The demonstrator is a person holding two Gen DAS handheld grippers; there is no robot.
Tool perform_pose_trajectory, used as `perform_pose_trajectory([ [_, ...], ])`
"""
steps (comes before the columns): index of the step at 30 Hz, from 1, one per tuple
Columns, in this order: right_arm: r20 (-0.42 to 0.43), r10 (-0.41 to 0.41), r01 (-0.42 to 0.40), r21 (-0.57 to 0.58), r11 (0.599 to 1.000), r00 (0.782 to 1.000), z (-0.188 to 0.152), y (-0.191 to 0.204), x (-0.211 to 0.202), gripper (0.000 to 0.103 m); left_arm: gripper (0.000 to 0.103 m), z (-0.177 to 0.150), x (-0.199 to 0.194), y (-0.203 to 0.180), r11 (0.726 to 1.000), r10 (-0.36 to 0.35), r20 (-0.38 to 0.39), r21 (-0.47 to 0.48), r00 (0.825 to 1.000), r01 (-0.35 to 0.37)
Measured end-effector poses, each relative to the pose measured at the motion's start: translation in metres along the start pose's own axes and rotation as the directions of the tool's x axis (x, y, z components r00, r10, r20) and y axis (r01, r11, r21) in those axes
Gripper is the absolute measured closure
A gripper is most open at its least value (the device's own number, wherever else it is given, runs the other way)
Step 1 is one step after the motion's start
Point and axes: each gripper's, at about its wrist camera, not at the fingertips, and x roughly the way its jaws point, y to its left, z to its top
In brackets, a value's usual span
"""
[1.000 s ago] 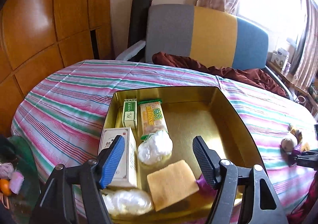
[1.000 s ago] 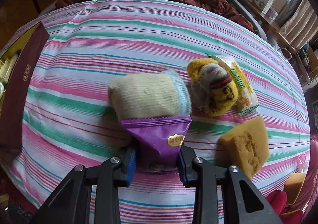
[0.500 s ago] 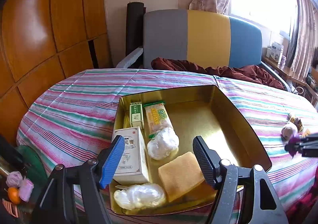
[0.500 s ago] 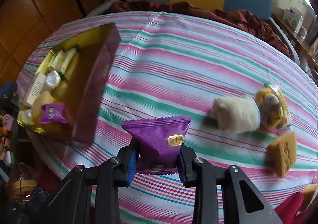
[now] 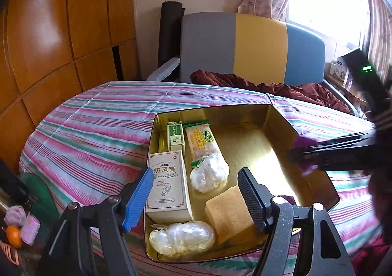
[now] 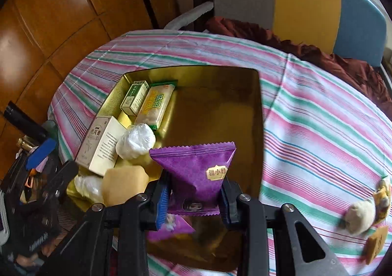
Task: Organize objects
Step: 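Carry the purple packet into the gold tray with the right tool and release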
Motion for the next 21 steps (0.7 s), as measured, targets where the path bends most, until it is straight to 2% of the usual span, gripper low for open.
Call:
perform_pose_trajectory([
  [3,-0.043,0.012,-0.012,0.012,1.0,0.999,0.008,0.011,0.027,0.069,0.031,0.0,0.001,0.007,1.0,0.003,0.003,-0.019,1.0,-0.003],
  [6,-0.084,0.067,-0.063,0.049,0.997,0.994,0.009,0.015,0.048,0.067,0.031,0.002,0.002,0.013,0.999,0.009,0.005,-0.04,1.0,-0.009],
  [10,-0.104,0.11,-0.103,0.069,0.992,0.988,0.003,0.018,0.058,0.062,0.031,0.0,0.004,0.016,0.999,0.018,-0.006,-0.049,1.0,-0.018],
  [17,-0.025,0.112,-0.11,0.092,0.99,0.993,-0.008,0.0,0.028,0.061,0.031,-0.005,0.005,0.008,1.0,0.021,-0.014,-0.021,1.0,-0.021],
  [21,0.03,0.085,-0.088,0.12,0.989,0.996,-0.018,-0.02,0.002,0.06,0.031,-0.007,0.004,-0.001,1.0,0.016,-0.014,0.008,1.0,-0.016],
])
